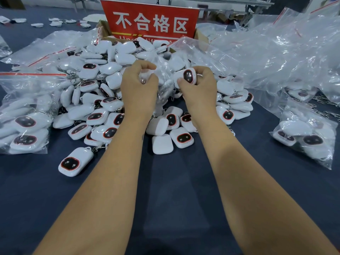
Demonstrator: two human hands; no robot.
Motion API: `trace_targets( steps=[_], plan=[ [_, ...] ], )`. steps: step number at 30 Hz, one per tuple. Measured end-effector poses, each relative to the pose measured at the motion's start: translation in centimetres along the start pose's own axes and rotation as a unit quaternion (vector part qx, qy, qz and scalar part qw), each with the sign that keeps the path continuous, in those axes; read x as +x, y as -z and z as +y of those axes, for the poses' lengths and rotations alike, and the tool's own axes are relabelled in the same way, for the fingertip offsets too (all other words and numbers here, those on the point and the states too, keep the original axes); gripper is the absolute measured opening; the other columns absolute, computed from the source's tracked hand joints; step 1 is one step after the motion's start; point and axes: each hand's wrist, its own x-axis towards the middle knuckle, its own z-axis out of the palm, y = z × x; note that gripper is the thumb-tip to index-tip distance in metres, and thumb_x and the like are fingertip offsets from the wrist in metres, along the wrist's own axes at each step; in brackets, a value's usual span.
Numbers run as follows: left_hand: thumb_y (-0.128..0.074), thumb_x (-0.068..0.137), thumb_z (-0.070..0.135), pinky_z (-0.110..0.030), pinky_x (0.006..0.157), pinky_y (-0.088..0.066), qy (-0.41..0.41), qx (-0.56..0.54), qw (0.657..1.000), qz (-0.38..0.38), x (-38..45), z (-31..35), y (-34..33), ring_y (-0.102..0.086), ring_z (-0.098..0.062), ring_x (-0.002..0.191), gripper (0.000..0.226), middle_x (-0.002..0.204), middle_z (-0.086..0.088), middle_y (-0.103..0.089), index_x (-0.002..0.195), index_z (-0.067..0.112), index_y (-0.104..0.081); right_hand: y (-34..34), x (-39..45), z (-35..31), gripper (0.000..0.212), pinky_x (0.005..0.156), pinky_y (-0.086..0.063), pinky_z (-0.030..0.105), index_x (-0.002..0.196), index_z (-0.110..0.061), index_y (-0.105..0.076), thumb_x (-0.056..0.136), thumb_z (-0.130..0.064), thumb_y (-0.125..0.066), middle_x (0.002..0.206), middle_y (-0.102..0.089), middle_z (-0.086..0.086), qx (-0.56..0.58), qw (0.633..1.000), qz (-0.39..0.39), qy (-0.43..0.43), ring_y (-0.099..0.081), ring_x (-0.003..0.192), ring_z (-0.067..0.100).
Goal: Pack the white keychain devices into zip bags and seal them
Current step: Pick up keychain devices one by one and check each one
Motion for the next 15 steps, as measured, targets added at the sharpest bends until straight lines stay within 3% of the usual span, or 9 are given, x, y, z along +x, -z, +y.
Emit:
trace_targets(
  steps=[3,6,8,10,12,15],
  plan=[
    [-0.052,0.088,0.003,-0.005,0.053,-0.038,-0.008,0.024,1.0,0.007,0.06,-0.12,-0.24,-0.052,0.011,0.056,0.022,0.101,0.003,-0.059,0.088,0.022,-0.065,0.09,0.04,-0.09,0.018,0.069,-0.049,0.022,0.083,-0.02,-0.065,0.083,-0.003,-0.067,0.08,-0.064,0.0,0.056,0.998,-0.026,-0.006,-0.056,0.072,0.007],
    [-0.052,0.089,0.003,-0.002,0.061,-0.039,-0.017,0.043,0.999,0.008,0.18,-0.35,-0.31,-0.052,0.019,0.067,0.023,0.1,0.006,-0.06,0.088,0.022,-0.066,0.04,-0.13,-0.15,0.004,0.073,-0.044,0.032,0.088,-0.005,-0.067,0.089,-0.006,-0.064,0.08,-0.057,0.007,0.069,0.995,-0.065,-0.001,-0.049,0.075,0.016],
    [-0.051,0.091,0.006,-0.002,0.068,-0.039,-0.011,0.056,0.998,0.003,0.37,-0.5,-0.34,-0.055,0.015,0.079,0.025,0.107,0.003,-0.063,0.088,0.025,-0.067,-0.08,-0.2,-0.08,0.007,0.074,-0.047,0.037,0.088,-0.008,-0.067,0.091,-0.006,-0.062,0.079,-0.061,0.007,0.064,0.995,-0.08,0.003,-0.054,0.075,0.019],
    [-0.049,0.093,0.007,-0.006,0.074,-0.041,0.001,0.055,0.998,-0.008,0.54,-0.64,-0.4,-0.057,0.003,0.089,0.029,0.111,0.001,-0.065,0.087,0.029,-0.068,-0.22,-0.36,-0.25,0.015,0.068,-0.052,0.03,0.099,-0.013,-0.066,0.092,-0.001,-0.059,0.086,-0.068,0.005,0.069,0.993,-0.099,0.001,-0.064,0.072,0.014],
    [-0.047,0.094,0.007,-0.016,0.079,-0.046,0.012,0.05,0.999,-0.017,0.61,-0.74,-0.46,-0.057,-0.006,0.089,0.031,0.112,-0.001,-0.065,0.089,0.03,-0.069,-0.31,-0.39,-0.43,0.034,0.061,-0.051,0.02,0.121,-0.018,-0.058,0.093,0.002,-0.056,0.102,-0.071,0.006,0.086,0.99,-0.112,-0.02,-0.067,0.067,0.008],
    [-0.046,0.092,0.009,-0.025,0.079,-0.047,0.028,0.048,0.998,-0.014,0.57,-0.72,-0.44,-0.054,-0.009,0.084,0.032,0.112,-0.005,-0.065,0.093,0.029,-0.071,-0.2,-0.15,-0.46,0.048,0.065,-0.054,0.025,0.135,-0.018,-0.051,0.094,0.007,-0.052,0.103,-0.069,0.006,0.113,0.985,-0.122,-0.052,-0.067,0.069,0.013]
  ],
)
